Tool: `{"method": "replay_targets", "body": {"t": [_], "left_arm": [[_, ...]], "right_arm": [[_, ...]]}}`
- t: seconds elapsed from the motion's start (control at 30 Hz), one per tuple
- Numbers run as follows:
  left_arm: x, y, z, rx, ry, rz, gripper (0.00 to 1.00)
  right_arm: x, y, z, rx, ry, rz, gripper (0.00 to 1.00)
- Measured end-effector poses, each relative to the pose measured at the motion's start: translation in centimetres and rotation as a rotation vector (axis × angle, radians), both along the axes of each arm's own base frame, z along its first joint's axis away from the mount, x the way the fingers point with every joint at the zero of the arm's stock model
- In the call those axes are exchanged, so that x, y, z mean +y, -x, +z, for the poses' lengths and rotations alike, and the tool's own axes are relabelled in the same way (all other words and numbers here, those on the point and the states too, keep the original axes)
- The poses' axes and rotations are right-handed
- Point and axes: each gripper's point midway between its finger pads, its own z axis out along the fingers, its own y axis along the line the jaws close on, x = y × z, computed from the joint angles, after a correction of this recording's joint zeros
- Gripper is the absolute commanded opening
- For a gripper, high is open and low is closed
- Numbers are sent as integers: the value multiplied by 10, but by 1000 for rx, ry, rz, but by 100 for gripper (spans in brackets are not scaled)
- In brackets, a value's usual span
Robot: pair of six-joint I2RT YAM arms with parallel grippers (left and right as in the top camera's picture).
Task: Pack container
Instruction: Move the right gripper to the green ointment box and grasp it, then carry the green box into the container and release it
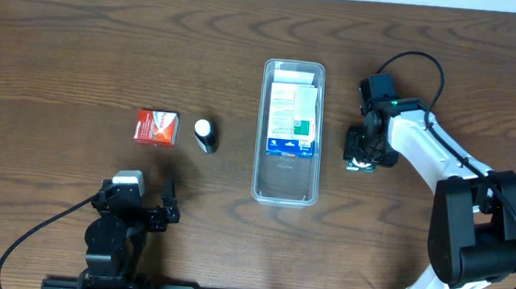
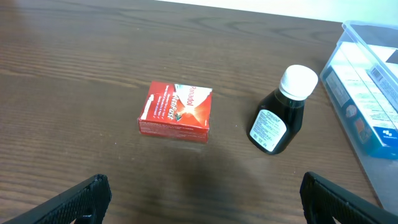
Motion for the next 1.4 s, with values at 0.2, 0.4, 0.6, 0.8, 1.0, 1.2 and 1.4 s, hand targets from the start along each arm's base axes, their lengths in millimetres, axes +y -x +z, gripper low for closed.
{"method": "replay_targets", "body": {"t": [0.2, 0.4, 0.6, 0.8, 1.0, 1.2, 1.4], "left_arm": [[0, 0, 0, 0, 0, 0, 98], [0, 0, 0, 0, 0, 0, 98], [0, 0, 0, 0, 0, 0, 98], [0, 0, 0, 0, 0, 0, 98], [0, 0, 0, 0, 0, 0, 98], [0, 0, 0, 0, 0, 0, 98], [0, 0, 0, 0, 0, 0, 98]], "right_arm": [[0, -1, 7, -18, -5, 0, 55], [6, -8, 71, -187, -62, 4, 48], [29, -14, 157, -465, -175, 35, 47], [89, -20, 186, -599, -285, 147, 47], [150, -35, 183, -666, -376, 233, 49], [175, -61, 132, -619, -397, 193, 52], [184, -76, 88, -578, -401, 145, 73]]}}
